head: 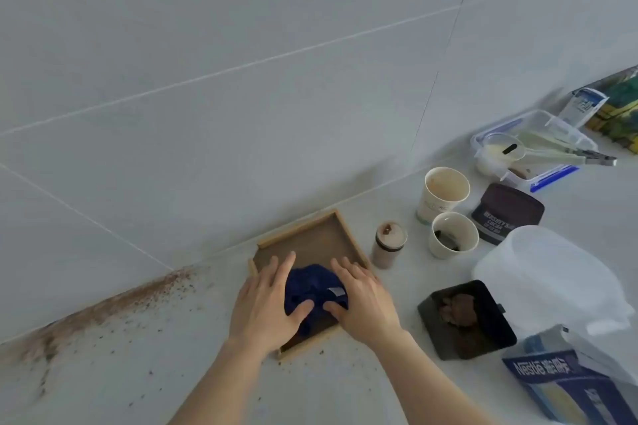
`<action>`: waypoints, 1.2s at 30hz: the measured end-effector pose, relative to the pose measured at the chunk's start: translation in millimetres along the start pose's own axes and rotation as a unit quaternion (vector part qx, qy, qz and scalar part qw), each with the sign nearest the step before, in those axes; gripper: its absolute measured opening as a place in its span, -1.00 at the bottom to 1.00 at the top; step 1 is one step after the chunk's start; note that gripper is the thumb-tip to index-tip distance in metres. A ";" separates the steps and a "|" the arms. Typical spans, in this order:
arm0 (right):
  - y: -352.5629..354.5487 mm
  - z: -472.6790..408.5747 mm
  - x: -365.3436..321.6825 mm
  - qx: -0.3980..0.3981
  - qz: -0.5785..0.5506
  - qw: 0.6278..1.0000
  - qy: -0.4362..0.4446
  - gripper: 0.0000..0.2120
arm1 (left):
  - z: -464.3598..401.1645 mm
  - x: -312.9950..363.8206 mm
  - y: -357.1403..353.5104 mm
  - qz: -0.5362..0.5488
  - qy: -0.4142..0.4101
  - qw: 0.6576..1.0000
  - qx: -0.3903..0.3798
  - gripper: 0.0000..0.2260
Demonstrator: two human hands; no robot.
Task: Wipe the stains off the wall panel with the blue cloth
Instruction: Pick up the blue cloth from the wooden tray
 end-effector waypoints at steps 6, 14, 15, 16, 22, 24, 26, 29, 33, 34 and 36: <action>-13.4 -2.9 10.1 -0.005 0.015 1.000 0.000 -0.42 | 4.5 3.5 -21.6 -0.035 0.023 0.999 0.007 -0.32; 3.3 -1.4 11.1 0.038 0.022 0.999 0.008 -0.74 | 1.4 5.5 -5.0 -0.067 0.045 0.996 0.047 -0.66; 8.1 -0.7 11.2 0.044 0.024 0.999 0.009 -0.75 | 1.8 5.3 -0.7 -0.067 0.042 0.996 0.050 -0.68; 13.3 -1.0 13.1 0.056 0.026 0.998 0.008 -0.75 | 1.4 3.8 4.3 -0.071 0.043 0.995 0.051 -0.69; 60.3 -3.6 -14.1 0.120 0.034 0.991 0.041 -0.80 | 4.7 -2.0 58.5 -0.081 0.032 0.992 0.091 -0.81; 76.9 -4.0 -27.9 0.141 0.035 0.988 0.050 -0.81 | 7.9 -4.7 82.6 -0.070 0.029 0.991 0.114 -0.83; 93.9 -2.0 -46.1 0.163 0.041 0.984 0.064 -0.83 | 13.3 -7.6 109.2 -0.066 0.026 0.988 0.136 -0.86; 119.0 1.6 -74.4 0.196 0.045 0.976 0.080 -0.85 | 22.6 -15.6 145.3 -0.078 0.030 0.984 0.158 -0.85; 148.2 8.8 -128.4 0.232 0.068 0.964 0.114 -0.82 | 48.0 -37.2 198.1 -0.075 0.034 0.976 0.202 -0.84; 154.2 11.4 -143.7 0.240 0.076 0.960 0.126 -0.81 | 56.0 -43.6 211.9 -0.073 0.034 0.973 0.215 -0.83; 165.1 16.5 -174.0 0.254 0.090 0.952 0.145 -0.79 | 72.9 -56.9 238.6 -0.074 0.036 0.968 0.238 -0.82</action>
Point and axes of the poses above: each hand's wrist, its own z-axis away from the middle knuckle, its own y-axis out of the back of the hand, x = y × z, the point moved 10 cm from there along -z, towards the middle knuckle, and after that the axes turned 3 degrees about y, right-handed, at the moved point
